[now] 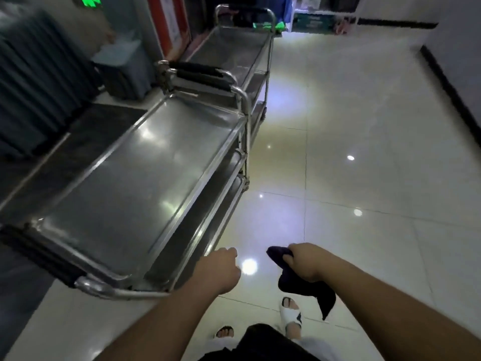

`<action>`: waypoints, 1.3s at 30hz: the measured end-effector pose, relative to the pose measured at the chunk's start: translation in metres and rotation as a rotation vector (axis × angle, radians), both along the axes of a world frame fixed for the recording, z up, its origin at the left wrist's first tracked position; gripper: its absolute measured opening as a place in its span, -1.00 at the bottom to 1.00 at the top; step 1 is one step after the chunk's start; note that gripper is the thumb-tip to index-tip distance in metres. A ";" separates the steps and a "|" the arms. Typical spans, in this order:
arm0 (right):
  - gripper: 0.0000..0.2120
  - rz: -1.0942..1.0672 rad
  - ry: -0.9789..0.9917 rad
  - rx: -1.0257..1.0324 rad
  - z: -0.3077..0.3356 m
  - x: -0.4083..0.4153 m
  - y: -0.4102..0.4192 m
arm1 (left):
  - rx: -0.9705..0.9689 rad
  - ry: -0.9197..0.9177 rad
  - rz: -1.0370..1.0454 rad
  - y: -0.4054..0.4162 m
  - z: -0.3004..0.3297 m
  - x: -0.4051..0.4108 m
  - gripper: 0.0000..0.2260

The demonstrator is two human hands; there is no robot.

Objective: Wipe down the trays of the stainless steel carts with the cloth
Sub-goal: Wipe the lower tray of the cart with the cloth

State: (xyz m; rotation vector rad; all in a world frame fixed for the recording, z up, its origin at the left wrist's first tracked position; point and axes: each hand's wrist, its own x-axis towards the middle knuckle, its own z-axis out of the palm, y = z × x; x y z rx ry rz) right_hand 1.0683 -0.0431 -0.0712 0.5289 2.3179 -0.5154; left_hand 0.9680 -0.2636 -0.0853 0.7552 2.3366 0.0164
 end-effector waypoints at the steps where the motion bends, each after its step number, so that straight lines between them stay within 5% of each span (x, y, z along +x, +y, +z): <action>1: -0.69 0.049 0.012 -0.023 0.004 -0.013 0.009 | -0.011 -0.003 0.074 0.002 0.003 0.001 -0.59; 14: -0.70 0.651 -0.061 -0.063 -0.002 -0.134 -0.036 | -0.040 -0.046 0.829 -0.057 -0.015 0.048 -0.59; 26: -0.67 0.966 -0.123 -0.086 -0.023 -0.179 -0.115 | -0.037 -0.129 1.137 -0.092 -0.049 0.061 -0.61; 39: -0.69 1.157 -0.160 -0.149 -0.090 -0.237 -0.124 | -0.112 -0.184 1.404 -0.043 -0.077 0.044 -0.59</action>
